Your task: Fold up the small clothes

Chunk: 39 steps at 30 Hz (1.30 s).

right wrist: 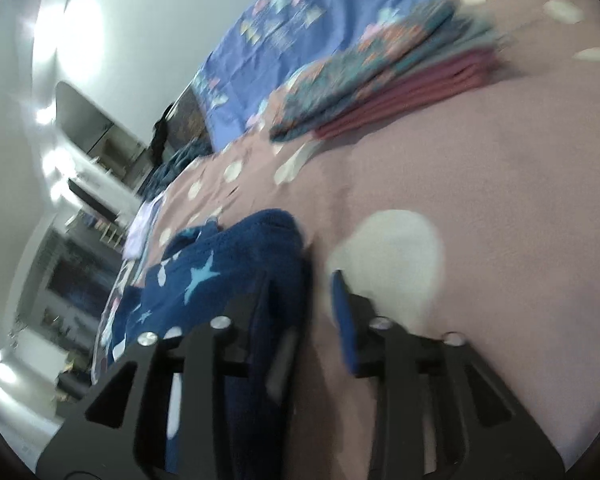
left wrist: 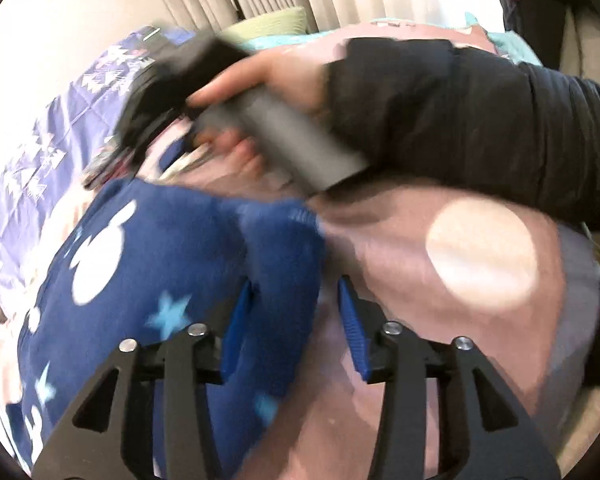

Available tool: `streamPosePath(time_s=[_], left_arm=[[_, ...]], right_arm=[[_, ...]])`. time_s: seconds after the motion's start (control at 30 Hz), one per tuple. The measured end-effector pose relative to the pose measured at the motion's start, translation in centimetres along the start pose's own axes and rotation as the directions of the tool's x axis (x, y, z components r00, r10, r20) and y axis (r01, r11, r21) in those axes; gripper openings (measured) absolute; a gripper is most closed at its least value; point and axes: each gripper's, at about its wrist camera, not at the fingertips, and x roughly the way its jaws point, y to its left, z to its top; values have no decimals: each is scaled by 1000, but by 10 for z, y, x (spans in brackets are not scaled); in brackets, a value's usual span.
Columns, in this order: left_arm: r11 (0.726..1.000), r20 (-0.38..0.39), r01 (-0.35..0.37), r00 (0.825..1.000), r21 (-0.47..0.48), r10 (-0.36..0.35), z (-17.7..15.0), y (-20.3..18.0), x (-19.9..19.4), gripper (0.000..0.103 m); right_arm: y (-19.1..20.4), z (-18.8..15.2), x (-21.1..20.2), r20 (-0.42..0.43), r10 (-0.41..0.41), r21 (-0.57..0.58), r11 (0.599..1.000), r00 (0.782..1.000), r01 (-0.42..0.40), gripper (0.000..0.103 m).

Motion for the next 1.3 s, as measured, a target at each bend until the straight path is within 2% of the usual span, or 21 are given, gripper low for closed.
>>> streamPosePath(time_s=[0.1, 0.17, 0.23, 0.33, 0.37, 0.47, 0.5, 0.53, 0.57, 0.6, 0.67, 0.73, 0.77, 0.83, 0.87, 0.93, 0.97, 1.0, 1.1, 1.17, 1.3], left_arm=[[991, 21, 9, 1000, -132, -6, -26, 25, -27, 51], [968, 40, 14, 999, -249, -4, -43, 47, -42, 51], [919, 58, 0, 998, -393, 24, -67, 76, -63, 52], [820, 84, -37, 991, -571, 103, -109, 112, -101, 54], [772, 81, -67, 985, -633, 152, -130, 125, -119, 55], [671, 46, -163, 958, -724, 283, -178, 152, -158, 58], [619, 14, -214, 940, -756, 342, -202, 160, -175, 58], [579, -9, -241, 928, -779, 373, -218, 163, -185, 58], [519, -39, -265, 913, -812, 406, -243, 168, -199, 58], [481, -55, -275, 905, -832, 422, -261, 171, -208, 58], [416, -77, -289, 886, -862, 457, -290, 170, -225, 58], [369, -90, -290, 877, -883, 472, -316, 167, -236, 58], [352, -92, -284, 876, -892, 473, -325, 168, -238, 58], [332, -89, -268, 880, -904, 467, -345, 170, -240, 58], [330, -86, -262, 882, -907, 464, -353, 174, -241, 58], [331, -74, -247, 886, -911, 457, -364, 178, -241, 61], [328, -67, -237, 888, -914, 455, -368, 180, -240, 62], [325, -57, -224, 890, -919, 452, -370, 182, -240, 63], [330, -22, -189, 894, -925, 448, -376, 185, -241, 64], [336, -2, -170, 895, -926, 447, -378, 188, -242, 65], [345, 41, -125, 898, -930, 437, -382, 200, -242, 65]], right_arm=[[16, -14, -40, 29, 12, -51, 999, 1000, -10, 30], [33, -26, -65, 46, 18, -106, 994, 999, -13, 30], [55, -39, -86, 55, 8, -173, 985, 998, 1, 30], [92, -55, -97, 60, -19, -254, 967, 998, 33, 30], [104, -60, -97, 55, -17, -281, 959, 998, 32, 30], [157, -83, -82, 20, -16, -405, 914, 1000, 23, 30], [186, -101, -71, -6, -18, -480, 877, 1000, 13, 30], [202, -113, -63, -22, -21, -525, 851, 1000, 6, 31], [223, -130, -53, -41, -25, -584, 812, 999, -3, 31], [249, -154, -39, -61, -31, -660, 751, 998, -17, 33], [285, -195, -21, -83, -39, -761, 647, 996, -38, 37], [319, -245, -3, -96, -40, -858, 510, 995, -62, 43], [331, -266, 4, -87, -42, -894, 444, 995, -59, 48], [357, -310, 23, -36, -53, -960, 281, 998, -20, 54], [362, -320, 29, -21, -60, -971, 241, 998, -6, 56], [379, -350, 48, 39, -79, -992, 113, 996, 47, 59], [382, -357, 53, 65, -82, -995, 76, 995, 72, 61], [385, -368, 61, 119, -87, -993, 8, 989, 120, 62], [385, -389, 82, 228, -117, -967, -145, 967, 211, 62], [381, -396, 94, 253, -142, -956, -191, 957, 225, 62], [382, -390, 111, 275, -172, -955, -160, 946, 249, 61]])
